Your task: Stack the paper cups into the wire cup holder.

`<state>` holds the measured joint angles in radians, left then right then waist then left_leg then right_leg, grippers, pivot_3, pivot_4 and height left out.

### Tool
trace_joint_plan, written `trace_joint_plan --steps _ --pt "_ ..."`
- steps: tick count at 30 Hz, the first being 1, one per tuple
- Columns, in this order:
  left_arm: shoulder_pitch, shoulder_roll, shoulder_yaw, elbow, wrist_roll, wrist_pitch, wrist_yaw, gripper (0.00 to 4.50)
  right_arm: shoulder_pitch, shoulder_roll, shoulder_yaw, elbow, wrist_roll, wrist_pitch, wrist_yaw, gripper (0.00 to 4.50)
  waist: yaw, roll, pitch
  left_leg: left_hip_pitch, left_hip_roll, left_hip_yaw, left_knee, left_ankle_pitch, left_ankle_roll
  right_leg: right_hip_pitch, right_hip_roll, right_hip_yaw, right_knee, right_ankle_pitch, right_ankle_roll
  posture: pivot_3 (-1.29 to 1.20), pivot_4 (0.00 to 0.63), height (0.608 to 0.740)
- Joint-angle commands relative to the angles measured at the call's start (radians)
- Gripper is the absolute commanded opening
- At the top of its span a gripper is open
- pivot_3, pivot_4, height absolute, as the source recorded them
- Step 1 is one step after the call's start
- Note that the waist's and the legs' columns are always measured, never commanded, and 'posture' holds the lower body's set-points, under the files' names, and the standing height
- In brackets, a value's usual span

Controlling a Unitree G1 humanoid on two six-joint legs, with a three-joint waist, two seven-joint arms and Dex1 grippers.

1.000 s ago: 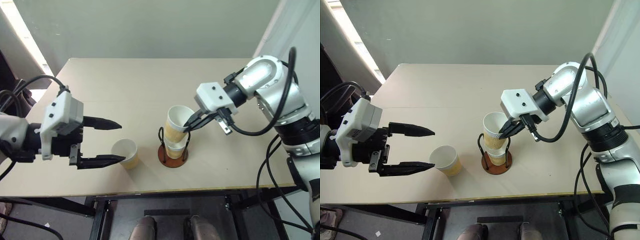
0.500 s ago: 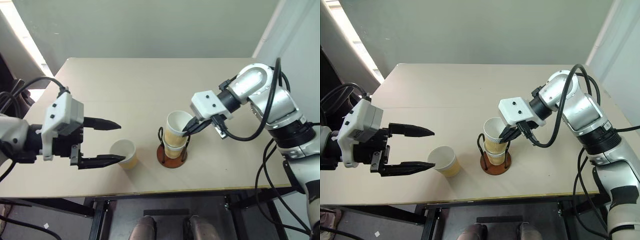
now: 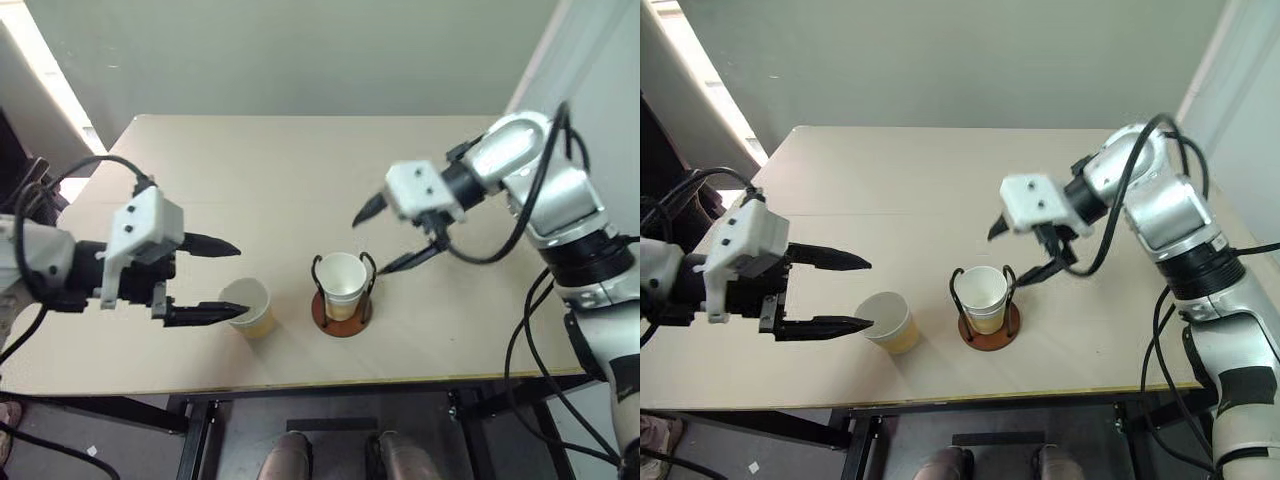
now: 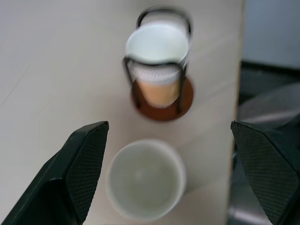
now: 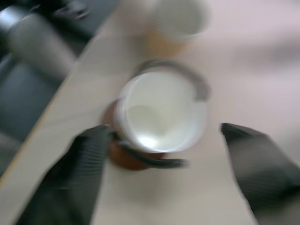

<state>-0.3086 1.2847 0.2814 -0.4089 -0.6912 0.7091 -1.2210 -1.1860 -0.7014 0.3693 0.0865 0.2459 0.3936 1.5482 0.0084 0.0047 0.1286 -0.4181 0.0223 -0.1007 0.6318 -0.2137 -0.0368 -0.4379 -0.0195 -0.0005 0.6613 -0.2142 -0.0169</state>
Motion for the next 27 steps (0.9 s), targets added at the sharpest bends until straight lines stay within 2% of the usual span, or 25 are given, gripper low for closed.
trace_joint_plan --steps 1,7,14,22,27 --pt "-0.088 0.040 -0.138 0.091 0.133 -0.103 -0.059 4.50 0.021 0.021 -0.217 -0.071 0.256 0.287 -0.064 4.31 0.001 0.000 0.000 0.000 0.000 0.000 0.000 0.000 0.000 0.000 0.000 0.000 0.000 0.000 0.000 0.00 0.150 0.740" --pt "-0.298 -0.012 -0.385 0.237 0.311 -0.178 -0.149 4.50 0.175 0.038 -0.344 -0.320 0.447 0.509 -0.236 4.31 0.004 -0.001 -0.001 -0.001 0.000 0.000 0.000 -0.001 -0.003 -0.001 0.001 0.000 -0.001 -0.001 -0.001 0.00 0.150 0.740" --pt "-0.412 -0.107 -0.566 0.382 0.528 -0.241 -0.169 4.50 0.258 0.055 -0.414 -0.412 0.509 0.613 -0.456 4.31 -0.001 -0.001 -0.001 -0.001 0.001 0.000 0.000 0.000 -0.002 -0.002 0.001 0.001 0.000 0.003 0.005 0.00 0.150 0.740" --pt "-0.461 -0.197 -0.622 0.431 0.625 -0.281 -0.200 4.50 0.303 0.040 -0.443 -0.481 0.564 0.649 -0.574 4.31 0.002 -0.002 -0.001 -0.002 0.001 0.000 0.000 0.000 -0.001 -0.002 0.001 0.000 -0.001 0.005 0.010 0.00 0.150 0.740" --pt "-0.466 -0.217 -0.616 0.421 0.633 -0.291 -0.237 2.80 0.317 0.017 -0.433 -0.497 0.576 0.644 -0.599 4.36 0.003 -0.002 -0.001 -0.002 0.001 0.000 0.001 -0.001 -0.001 -0.002 0.001 0.001 -0.001 0.005 0.011 0.00 0.150 0.740"
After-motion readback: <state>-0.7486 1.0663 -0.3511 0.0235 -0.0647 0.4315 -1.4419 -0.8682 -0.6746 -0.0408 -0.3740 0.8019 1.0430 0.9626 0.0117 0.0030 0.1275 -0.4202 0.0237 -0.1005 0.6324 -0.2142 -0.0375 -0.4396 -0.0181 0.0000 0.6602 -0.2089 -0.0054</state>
